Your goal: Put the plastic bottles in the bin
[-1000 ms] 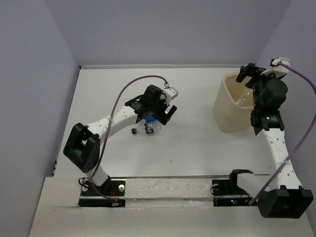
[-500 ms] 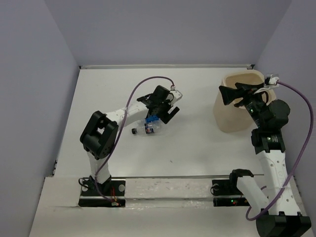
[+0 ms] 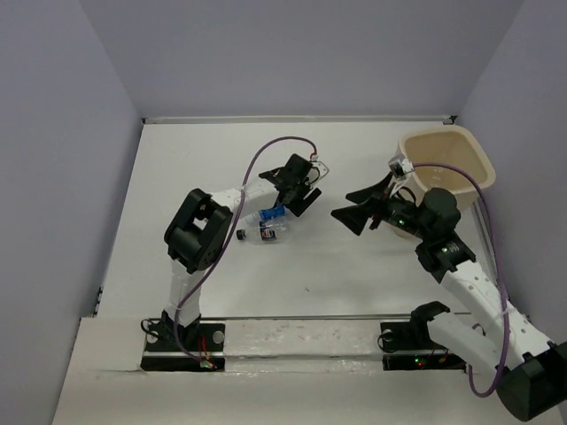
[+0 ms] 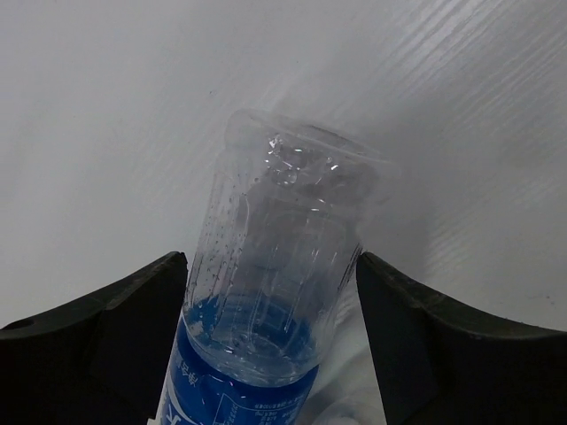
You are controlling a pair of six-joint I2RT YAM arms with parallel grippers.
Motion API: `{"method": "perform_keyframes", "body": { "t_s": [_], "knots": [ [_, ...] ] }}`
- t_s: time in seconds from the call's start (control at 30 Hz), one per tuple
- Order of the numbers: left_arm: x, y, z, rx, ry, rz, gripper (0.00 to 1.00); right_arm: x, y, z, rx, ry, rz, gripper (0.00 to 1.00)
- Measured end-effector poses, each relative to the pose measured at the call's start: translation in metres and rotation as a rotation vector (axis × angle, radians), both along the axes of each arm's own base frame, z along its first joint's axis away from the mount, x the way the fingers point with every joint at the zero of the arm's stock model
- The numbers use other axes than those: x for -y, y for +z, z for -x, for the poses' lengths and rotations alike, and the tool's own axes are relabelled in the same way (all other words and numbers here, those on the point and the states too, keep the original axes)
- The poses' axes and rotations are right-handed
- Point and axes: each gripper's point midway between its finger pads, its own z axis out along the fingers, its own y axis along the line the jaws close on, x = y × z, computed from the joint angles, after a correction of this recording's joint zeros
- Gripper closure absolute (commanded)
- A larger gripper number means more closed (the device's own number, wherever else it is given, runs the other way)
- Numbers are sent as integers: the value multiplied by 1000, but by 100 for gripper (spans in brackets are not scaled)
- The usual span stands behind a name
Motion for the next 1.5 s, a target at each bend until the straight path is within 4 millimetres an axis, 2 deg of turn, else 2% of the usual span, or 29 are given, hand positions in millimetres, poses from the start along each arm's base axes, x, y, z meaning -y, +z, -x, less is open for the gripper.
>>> {"method": "perform_keyframes", "body": {
  "t_s": [0.1, 0.23, 0.4, 0.5, 0.6, 0.63, 0.67, 0.73, 0.83, 0.87, 0.93, 1.03, 1.13, 1.3, 1.37, 1.43, 1.47, 1.5],
  "knots": [
    [-3, -1, -3, 13, 10, -15, 31, -27, -19, 11, -41, 99, 31, 5],
    [-4, 2, -7, 27, 20, -19, 35, -52, -36, 22, -43, 194, 80, 5],
    [-7, 13, -17, 29, 54, 45, 39, -92, -76, 32, -47, 338, 220, 6],
    [-13, 38, -28, 61, 93, 120, 39, -109, -99, 33, -18, 397, 313, 6],
    [-22, 76, -39, 119, 138, 203, 39, -121, -120, 27, 26, 434, 415, 5],
    [-27, 94, -44, 150, 158, 240, 39, -124, -123, 24, 46, 442, 439, 3],
    [-36, 120, -50, 195, 193, 293, 39, -130, -128, 14, 83, 448, 486, 3],
    [-48, 143, -57, 238, 241, 342, 39, -132, -133, 5, 106, 454, 534, 2],
    [-72, 170, -66, 283, 346, 402, 39, -146, -134, -20, 148, 464, 608, 1],
    [-77, 173, -67, 288, 366, 410, 39, -152, -135, -29, 163, 465, 631, 0],
    [-98, 186, -72, 311, 451, 442, 39, -159, -145, -46, 169, 473, 691, 0],
    [-128, 203, -74, 331, 553, 484, 39, -165, -164, -56, 156, 497, 758, 0],
    [-152, 231, -71, 379, 631, 548, 39, -174, -185, -57, 138, 539, 815, 0],
    [-162, 284, -53, 458, 648, 670, 39, -198, -221, -48, 116, 628, 904, 1],
    [-164, 306, -44, 493, 643, 724, 39, -210, -234, -49, 124, 644, 933, 5],
    [-166, 322, -37, 517, 638, 762, 39, -215, -252, -48, 115, 660, 970, 16],
    [-166, 328, -35, 525, 636, 775, 39, -216, -258, -48, 114, 662, 985, 25],
    [-166, 334, -31, 532, 629, 793, 39, -215, -266, -48, 104, 659, 1005, 45]
  ]
}}
